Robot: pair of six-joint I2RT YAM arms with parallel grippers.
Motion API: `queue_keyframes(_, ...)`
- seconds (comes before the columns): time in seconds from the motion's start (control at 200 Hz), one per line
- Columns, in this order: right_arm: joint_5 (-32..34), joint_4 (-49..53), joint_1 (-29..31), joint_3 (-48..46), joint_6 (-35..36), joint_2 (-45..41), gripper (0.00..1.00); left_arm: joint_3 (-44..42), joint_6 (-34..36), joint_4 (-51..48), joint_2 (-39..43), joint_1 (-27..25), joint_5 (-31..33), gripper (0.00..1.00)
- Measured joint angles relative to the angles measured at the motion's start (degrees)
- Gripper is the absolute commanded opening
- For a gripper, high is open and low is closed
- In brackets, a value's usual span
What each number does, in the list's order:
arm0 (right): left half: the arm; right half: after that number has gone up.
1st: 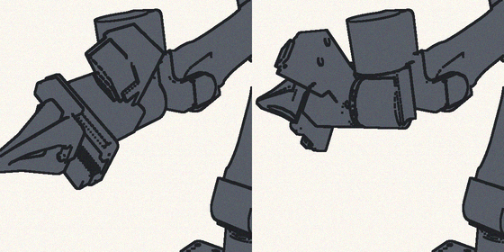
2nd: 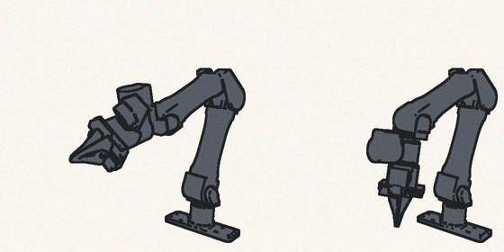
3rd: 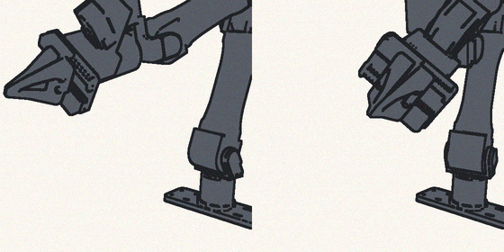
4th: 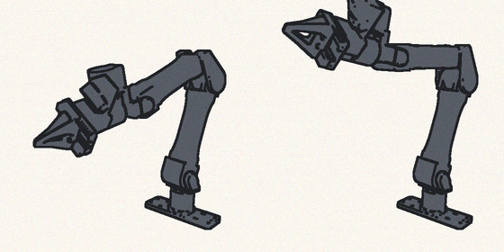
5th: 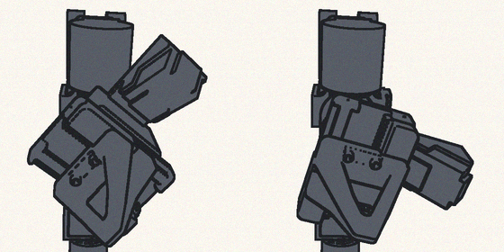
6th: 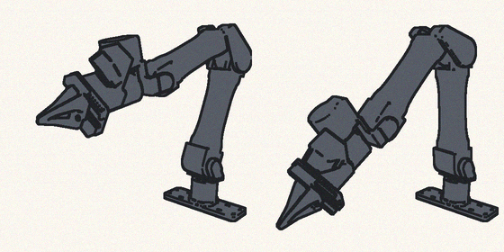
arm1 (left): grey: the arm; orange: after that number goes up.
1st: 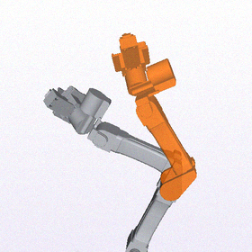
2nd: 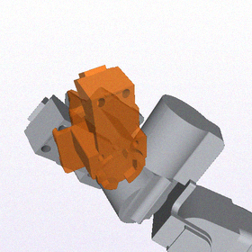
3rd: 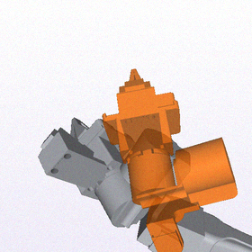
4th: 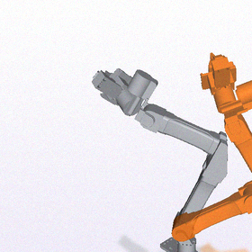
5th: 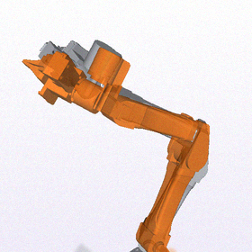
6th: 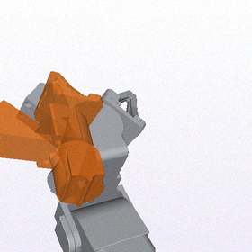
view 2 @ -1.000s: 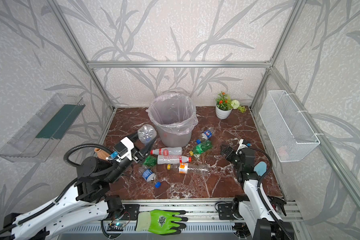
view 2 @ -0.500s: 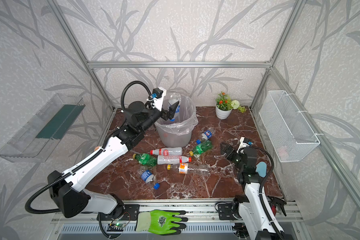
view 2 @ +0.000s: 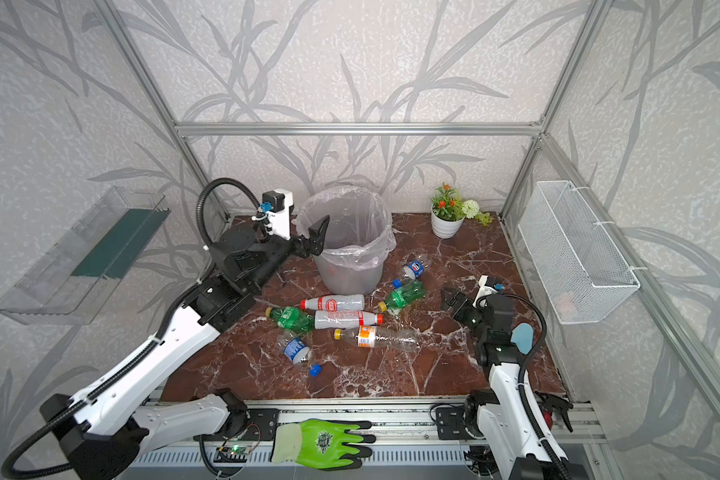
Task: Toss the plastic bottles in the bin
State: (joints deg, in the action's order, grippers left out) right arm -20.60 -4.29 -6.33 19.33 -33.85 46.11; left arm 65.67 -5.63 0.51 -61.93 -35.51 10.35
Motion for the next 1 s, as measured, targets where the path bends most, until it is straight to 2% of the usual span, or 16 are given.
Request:
queue_keyframes(0.135, 0.13, -0.85, 0.0, -0.02, 0.0, 0.57, 0.99, -7.87, -10.21, -7.56, 6.14, -0.02, 5.9, 0.94)
queue_keyframes(0.28, 0.22, -3.19, 0.0, -0.92, -0.22, 1.62, 0.99, -16.81, -25.59, -19.28, 14.05, -0.24, 11.06, 0.88)
queue_keyframes(0.395, 0.17, -4.61, 0.0, -1.88, -0.42, 3.34, 0.99, -22.73, -36.72, -28.04, 20.28, -0.87, 12.76, 0.86)
queue_keyframes(0.58, -0.07, -6.01, 0.0, -2.86, -0.61, 5.38, 0.99, -30.32, -51.21, -37.79, 24.41, -2.58, 12.9, 0.86)
queue_keyframes(0.81, -0.48, -6.19, 0.0, -3.08, -0.61, 5.07, 0.99, -38.66, -63.45, -40.17, 25.07, -5.05, 10.91, 0.86)
queue_keyframes(1.0, -0.42, -5.81, 0.0, -3.78, -0.63, 2.64, 0.99, -43.56, -68.19, -37.57, 23.28, -6.78, 9.42, 0.85)
